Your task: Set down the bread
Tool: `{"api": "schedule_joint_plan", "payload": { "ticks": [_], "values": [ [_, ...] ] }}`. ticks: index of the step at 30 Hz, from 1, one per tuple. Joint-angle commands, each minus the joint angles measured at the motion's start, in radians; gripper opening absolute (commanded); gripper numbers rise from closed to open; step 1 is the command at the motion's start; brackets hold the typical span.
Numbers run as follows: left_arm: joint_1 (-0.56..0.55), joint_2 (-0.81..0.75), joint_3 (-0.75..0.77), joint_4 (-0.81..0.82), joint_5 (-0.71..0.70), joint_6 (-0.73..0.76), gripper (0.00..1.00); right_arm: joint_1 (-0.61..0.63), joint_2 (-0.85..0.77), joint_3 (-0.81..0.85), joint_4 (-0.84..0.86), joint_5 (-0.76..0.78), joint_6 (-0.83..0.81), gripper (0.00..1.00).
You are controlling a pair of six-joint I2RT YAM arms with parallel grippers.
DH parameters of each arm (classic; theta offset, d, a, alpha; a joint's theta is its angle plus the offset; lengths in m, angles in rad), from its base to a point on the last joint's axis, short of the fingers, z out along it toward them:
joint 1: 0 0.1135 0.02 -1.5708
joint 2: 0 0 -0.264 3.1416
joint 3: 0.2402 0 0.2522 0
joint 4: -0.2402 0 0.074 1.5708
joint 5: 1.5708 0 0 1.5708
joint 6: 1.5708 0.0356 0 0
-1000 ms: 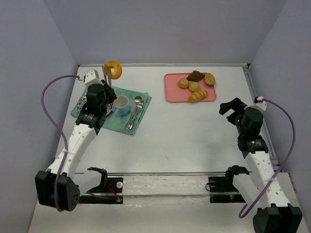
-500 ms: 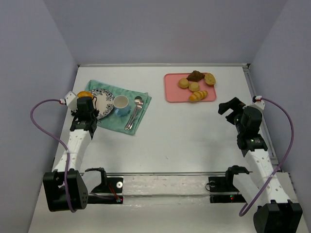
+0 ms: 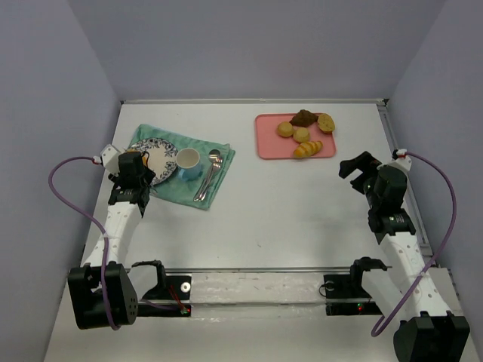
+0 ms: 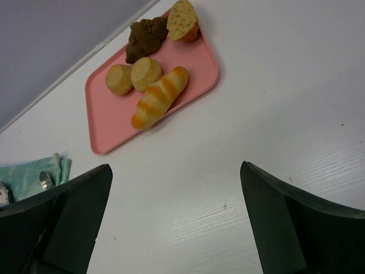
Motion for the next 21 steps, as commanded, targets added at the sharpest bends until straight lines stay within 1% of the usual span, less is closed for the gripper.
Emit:
{"api": "schedule_joint_plan", "payload": {
  "ticks": [1,7,8,9,12,13,15,16,18,19,20,21],
  "values": [
    [0.002,-0.02,0.001,0.038,0.008,0.026,0.59,0.002,-0.036,-0.014,0.043,0.013,0.005,0.99],
    [0.002,-0.064,0.015,0.029,0.037,0.02,0.6,0.002,-0.061,-0.022,0.041,0.021,0.007,0.99],
    [0.002,-0.11,0.024,0.053,0.086,0.04,0.56,0.002,-0.06,-0.02,0.04,0.018,0.005,0.99],
    [0.002,-0.127,0.024,0.073,0.114,0.057,0.54,0.002,-0.06,-0.019,0.04,0.018,0.004,0.99],
    [0.001,-0.181,0.045,0.124,0.219,0.1,0.53,0.002,-0.06,-0.019,0.04,0.018,0.002,0.99],
    [-0.013,-0.189,0.059,0.139,0.274,0.121,0.53,0.002,-0.061,-0.019,0.038,0.018,0.002,0.99],
    [-0.042,-0.201,0.1,0.158,0.29,0.135,0.52,0.002,-0.066,-0.019,0.038,0.018,0.001,0.99],
    [-0.102,-0.2,0.126,0.167,0.292,0.153,0.52,0.002,-0.067,-0.02,0.038,0.019,0.001,0.99],
    [-0.171,-0.178,0.154,0.199,0.307,0.182,0.52,0.002,-0.072,-0.02,0.038,0.021,-0.001,0.99],
    [-0.261,-0.161,0.171,0.21,0.309,0.204,0.52,0.002,-0.072,-0.02,0.038,0.021,0.001,0.99],
    [-0.315,-0.142,0.203,0.222,0.31,0.257,0.52,0.002,-0.073,-0.02,0.038,0.023,-0.001,0.99],
    [-0.367,-0.088,0.221,0.239,0.303,0.287,0.52,0.002,-0.072,-0.02,0.038,0.023,-0.003,0.99]
  ]
}}
